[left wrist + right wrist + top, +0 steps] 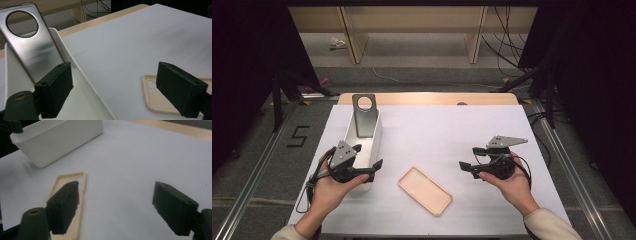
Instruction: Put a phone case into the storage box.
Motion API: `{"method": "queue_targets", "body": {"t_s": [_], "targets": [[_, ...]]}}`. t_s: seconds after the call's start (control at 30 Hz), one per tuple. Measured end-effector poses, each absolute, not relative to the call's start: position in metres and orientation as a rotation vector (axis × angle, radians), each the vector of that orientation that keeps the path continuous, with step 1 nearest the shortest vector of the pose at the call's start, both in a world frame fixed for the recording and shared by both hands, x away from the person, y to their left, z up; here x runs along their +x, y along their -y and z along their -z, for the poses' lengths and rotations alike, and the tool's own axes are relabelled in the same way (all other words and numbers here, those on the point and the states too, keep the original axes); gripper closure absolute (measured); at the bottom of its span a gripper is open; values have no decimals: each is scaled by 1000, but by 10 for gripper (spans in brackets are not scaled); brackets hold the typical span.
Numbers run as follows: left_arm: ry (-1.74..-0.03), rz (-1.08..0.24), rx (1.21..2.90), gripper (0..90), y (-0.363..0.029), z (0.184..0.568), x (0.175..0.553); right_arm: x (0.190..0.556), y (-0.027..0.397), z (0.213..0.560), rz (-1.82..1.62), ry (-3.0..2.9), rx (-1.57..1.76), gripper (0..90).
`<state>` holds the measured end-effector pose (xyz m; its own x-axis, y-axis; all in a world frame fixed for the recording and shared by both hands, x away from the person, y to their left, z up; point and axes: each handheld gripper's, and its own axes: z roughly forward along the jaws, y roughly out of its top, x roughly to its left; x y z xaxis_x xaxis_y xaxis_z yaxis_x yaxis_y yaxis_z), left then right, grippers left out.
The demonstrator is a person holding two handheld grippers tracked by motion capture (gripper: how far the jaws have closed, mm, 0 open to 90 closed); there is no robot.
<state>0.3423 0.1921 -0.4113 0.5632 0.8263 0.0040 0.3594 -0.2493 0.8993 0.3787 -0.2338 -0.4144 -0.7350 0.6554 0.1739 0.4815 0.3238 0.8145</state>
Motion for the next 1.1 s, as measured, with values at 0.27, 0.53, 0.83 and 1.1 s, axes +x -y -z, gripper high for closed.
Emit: {"method": "queue_targets", "body": {"t_s": [0.27,0.53,0.83,1.1], "targets": [[-981,-614,1834,148,-192,411,342,375,225,424,-1149,-2607,1056,811],[-979,-609,1836,151,-191,412,342,374,202,438,-908,-2827,1072,900],[-970,-614,1854,151,-189,413,343,372,181,450,-764,-2930,1048,900],[-969,-616,1849,151,-188,412,342,372,176,456,-711,-2956,1075,900]]}}
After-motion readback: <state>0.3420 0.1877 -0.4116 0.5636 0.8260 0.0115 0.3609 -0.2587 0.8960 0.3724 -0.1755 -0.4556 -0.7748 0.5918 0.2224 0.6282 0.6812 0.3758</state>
